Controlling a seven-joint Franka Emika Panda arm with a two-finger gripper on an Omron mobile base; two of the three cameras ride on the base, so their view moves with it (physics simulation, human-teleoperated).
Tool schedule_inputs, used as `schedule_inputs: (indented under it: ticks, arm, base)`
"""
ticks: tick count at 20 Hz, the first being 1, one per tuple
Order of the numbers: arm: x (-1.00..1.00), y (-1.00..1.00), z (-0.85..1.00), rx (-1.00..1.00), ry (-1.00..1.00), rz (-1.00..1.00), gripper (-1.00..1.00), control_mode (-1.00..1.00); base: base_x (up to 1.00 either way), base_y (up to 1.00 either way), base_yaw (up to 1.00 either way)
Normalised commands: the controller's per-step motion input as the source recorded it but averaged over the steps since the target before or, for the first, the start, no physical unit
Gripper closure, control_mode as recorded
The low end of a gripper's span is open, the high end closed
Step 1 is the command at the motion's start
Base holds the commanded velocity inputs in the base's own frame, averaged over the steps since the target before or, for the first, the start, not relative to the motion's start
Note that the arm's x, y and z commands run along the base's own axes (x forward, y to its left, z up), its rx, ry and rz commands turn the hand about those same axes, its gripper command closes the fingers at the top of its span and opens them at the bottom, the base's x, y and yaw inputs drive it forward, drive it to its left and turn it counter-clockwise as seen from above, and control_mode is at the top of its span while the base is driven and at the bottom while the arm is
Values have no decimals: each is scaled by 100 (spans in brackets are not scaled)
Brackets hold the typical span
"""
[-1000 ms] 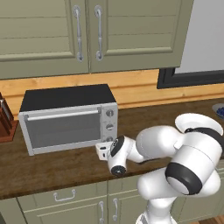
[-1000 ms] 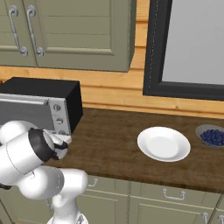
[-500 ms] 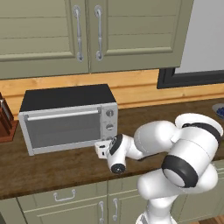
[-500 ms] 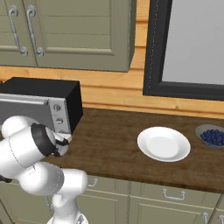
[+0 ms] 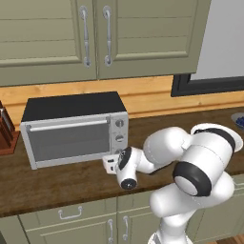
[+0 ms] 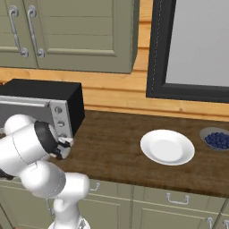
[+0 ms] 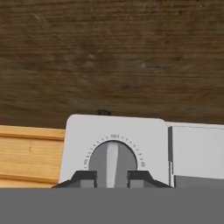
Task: Pick up the kebab skewer and baguette bread, and place them inside the toaster oven. Close the toaster oven door and start by setting the timer.
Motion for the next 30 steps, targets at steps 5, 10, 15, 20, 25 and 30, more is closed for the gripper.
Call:
schedule_inputs:
  ticks: [5, 10, 15, 20, 25, 30]
  arm:
    - [29, 0, -1, 1, 0, 1, 100, -100]
    - [20, 0, -1, 1, 0, 1, 100, -100]
    - [8, 0, 0, 3, -1, 2, 100, -100]
    - [1, 0, 0, 17, 0, 1, 100, -100]
    - [3, 0, 0, 32, 0, 0, 100, -100]
    - [4, 0, 0, 36, 0, 0, 100, -100]
  base:
    - [0, 0, 0]
    - [0, 0, 0]
    - [0, 0, 0]
    - [0, 0, 0]
    - [0, 0, 0]
    - [0, 0, 0]
